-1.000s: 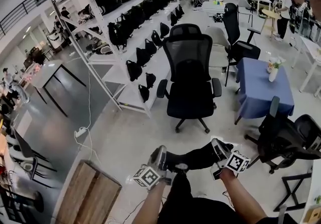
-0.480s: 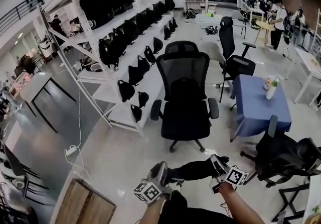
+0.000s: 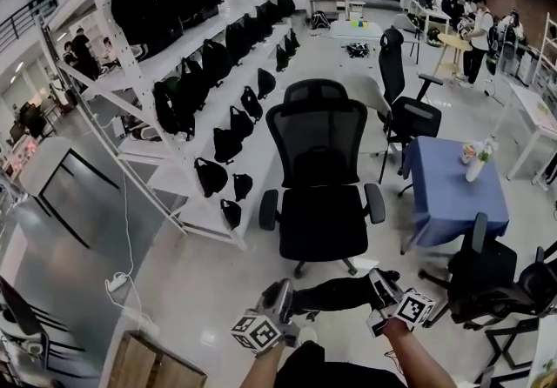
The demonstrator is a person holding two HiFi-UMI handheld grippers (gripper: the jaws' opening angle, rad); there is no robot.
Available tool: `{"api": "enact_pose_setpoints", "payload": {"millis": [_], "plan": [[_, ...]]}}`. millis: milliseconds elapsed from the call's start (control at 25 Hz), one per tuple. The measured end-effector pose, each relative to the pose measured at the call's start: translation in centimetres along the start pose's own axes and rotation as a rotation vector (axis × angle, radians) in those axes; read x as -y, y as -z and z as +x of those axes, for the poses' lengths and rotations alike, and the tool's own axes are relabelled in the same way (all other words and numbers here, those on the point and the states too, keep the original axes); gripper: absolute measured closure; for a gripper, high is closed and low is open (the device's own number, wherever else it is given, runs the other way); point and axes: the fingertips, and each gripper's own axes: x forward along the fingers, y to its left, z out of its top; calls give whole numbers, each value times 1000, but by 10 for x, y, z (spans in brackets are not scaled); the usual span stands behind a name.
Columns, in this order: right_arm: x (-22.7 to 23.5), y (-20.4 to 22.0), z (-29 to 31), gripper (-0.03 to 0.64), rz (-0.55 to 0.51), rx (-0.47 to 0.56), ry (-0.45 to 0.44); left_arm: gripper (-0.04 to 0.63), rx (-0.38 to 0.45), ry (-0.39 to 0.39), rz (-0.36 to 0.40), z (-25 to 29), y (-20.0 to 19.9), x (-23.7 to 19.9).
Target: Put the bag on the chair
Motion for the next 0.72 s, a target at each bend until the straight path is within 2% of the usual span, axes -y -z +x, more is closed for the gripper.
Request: {"api": "enact_pose_setpoints", "payload": {"millis": [400, 720], "plan": [[14, -35, 90, 609, -16, 88, 53, 580, -65, 112, 93, 77, -58, -52], [10, -45, 148, 609, -65, 114, 54, 580, -32, 132, 25, 115, -100, -95]]}}
